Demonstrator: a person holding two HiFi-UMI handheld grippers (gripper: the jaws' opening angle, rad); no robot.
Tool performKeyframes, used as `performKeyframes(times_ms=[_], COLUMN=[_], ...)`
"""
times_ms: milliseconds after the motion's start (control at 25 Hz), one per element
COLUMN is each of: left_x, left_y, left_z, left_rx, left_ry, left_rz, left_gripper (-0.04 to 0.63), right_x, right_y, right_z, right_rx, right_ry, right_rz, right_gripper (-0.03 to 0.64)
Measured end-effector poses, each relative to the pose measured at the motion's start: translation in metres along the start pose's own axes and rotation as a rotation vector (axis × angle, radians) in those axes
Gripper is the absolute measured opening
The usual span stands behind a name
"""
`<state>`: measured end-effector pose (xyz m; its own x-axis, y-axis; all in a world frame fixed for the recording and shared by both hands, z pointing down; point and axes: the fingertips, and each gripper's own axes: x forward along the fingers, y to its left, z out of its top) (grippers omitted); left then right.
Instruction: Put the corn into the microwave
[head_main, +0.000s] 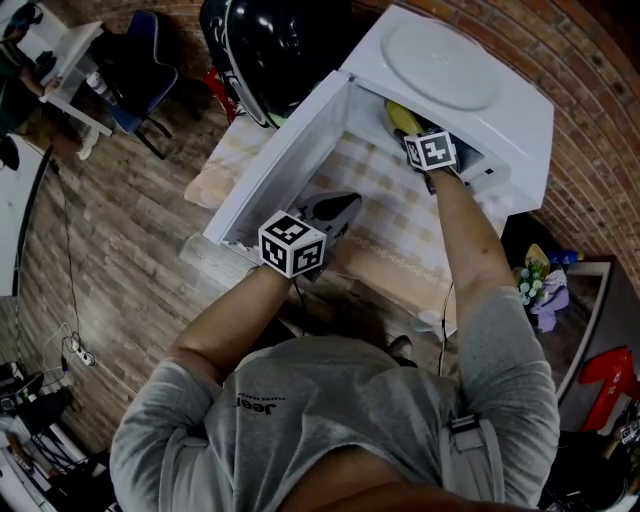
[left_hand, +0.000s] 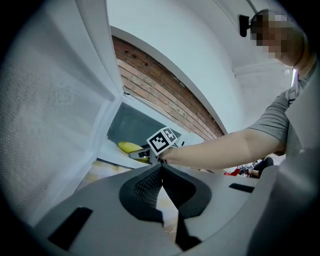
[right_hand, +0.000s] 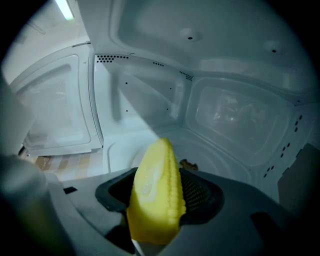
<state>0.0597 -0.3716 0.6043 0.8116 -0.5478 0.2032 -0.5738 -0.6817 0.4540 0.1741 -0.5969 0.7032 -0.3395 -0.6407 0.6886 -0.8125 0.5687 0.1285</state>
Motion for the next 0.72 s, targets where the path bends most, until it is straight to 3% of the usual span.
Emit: performKeyframes(times_ms=[520,720], left_x=[0.004,0.003], left_y=[-0.004,-0.003], left_z=[0.008,0.011], left_rx=[0.007,0.008], left_ry=[-0.003,-0.004], left_rz=[-0.007,-0.006], left_gripper=[0.014,0.014], right_x=[-0.001,-0.001], right_y=[-0.001,0.002], right_z=[0.001,0.001], right_rx=[-0.005,-0.009], right_ry=[-0.011,-0.022], right_rz=[-0.023,0.006], right_gripper=[0.283,0.297])
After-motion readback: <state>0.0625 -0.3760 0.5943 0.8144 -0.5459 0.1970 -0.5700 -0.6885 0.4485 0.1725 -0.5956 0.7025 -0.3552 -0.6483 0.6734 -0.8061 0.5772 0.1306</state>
